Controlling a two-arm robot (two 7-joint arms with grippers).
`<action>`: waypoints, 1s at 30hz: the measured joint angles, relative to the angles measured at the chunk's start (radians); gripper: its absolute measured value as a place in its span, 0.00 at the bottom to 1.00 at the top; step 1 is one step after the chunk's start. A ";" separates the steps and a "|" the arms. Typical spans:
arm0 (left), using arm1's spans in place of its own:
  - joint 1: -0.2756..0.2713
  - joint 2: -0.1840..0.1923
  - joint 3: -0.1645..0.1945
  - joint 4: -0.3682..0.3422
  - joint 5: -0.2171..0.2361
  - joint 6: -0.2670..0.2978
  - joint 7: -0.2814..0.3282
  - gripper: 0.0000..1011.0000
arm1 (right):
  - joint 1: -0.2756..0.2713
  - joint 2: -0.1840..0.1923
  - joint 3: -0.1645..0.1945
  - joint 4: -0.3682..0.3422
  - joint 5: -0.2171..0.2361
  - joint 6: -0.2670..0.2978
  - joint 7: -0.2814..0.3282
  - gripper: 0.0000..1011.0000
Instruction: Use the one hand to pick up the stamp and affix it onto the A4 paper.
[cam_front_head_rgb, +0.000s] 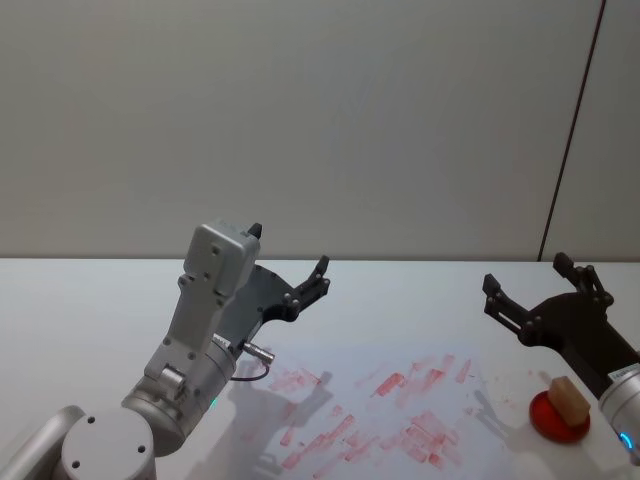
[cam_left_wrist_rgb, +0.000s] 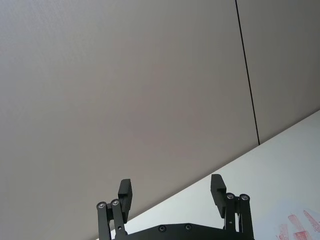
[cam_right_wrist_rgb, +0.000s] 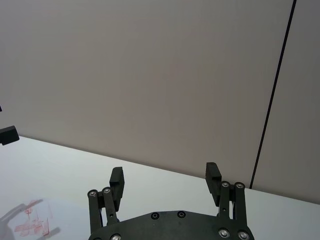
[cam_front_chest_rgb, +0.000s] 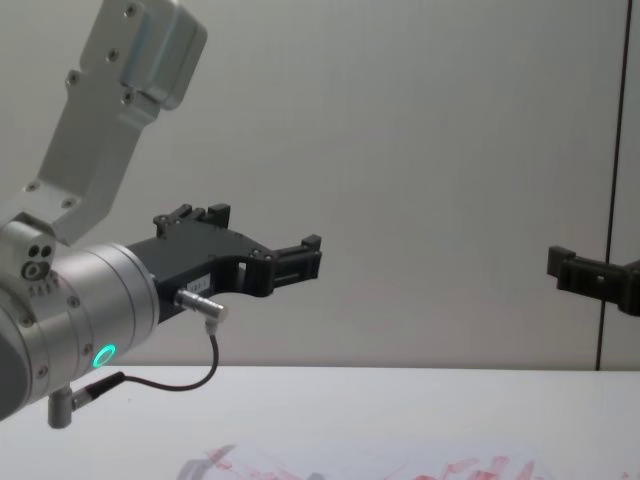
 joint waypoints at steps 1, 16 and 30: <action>0.000 0.000 0.000 0.000 0.000 0.000 0.000 0.99 | 0.000 0.000 0.000 0.000 0.000 0.000 0.000 0.99; 0.000 0.000 0.000 0.000 0.000 0.000 0.000 0.99 | 0.000 0.000 0.000 0.000 0.000 0.000 0.000 0.99; 0.000 0.000 0.000 0.000 0.000 0.000 0.000 0.99 | 0.000 0.000 0.000 0.000 0.000 0.000 0.000 0.99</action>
